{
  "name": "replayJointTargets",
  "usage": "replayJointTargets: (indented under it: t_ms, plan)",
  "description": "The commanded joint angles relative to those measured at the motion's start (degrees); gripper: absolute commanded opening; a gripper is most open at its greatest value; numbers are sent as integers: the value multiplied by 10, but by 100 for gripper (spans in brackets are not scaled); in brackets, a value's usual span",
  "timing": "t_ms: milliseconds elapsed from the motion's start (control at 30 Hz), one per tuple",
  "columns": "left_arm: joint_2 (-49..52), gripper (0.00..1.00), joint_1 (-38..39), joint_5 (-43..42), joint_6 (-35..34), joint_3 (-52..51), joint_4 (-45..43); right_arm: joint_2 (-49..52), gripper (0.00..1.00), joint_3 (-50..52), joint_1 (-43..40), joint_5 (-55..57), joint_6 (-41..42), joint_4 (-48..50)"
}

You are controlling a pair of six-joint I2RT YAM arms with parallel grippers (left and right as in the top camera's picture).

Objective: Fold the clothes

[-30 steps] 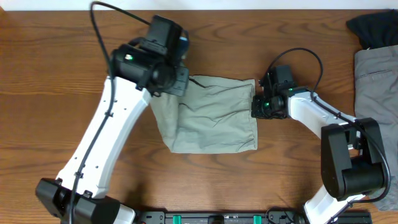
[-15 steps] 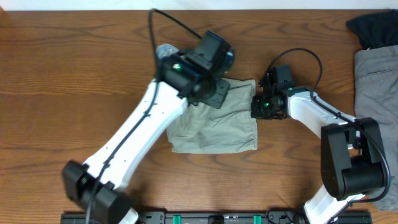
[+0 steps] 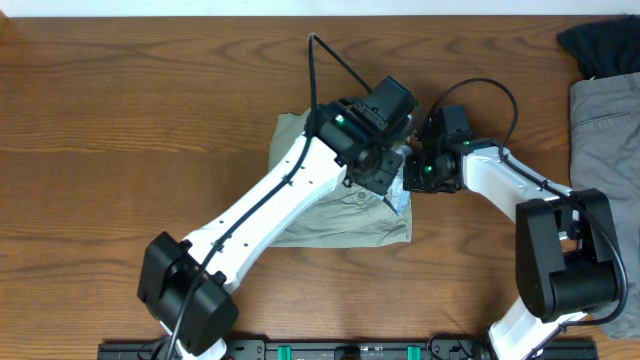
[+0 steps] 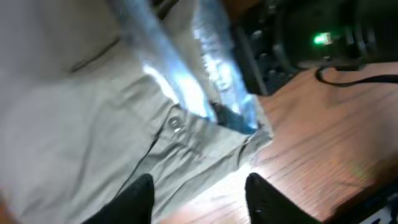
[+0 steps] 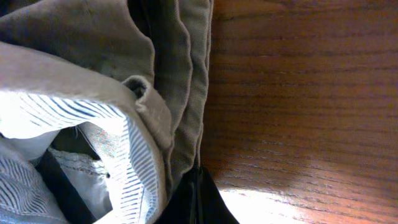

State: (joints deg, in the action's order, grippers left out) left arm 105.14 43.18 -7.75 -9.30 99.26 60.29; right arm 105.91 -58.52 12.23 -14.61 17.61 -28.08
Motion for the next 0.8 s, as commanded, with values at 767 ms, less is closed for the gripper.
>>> replayJointTargets:
  t_ms: [767]
  plan:
    - [-41,63,-100,70,-6,-62,43,-112,24,12,-17,-282,-201,0]
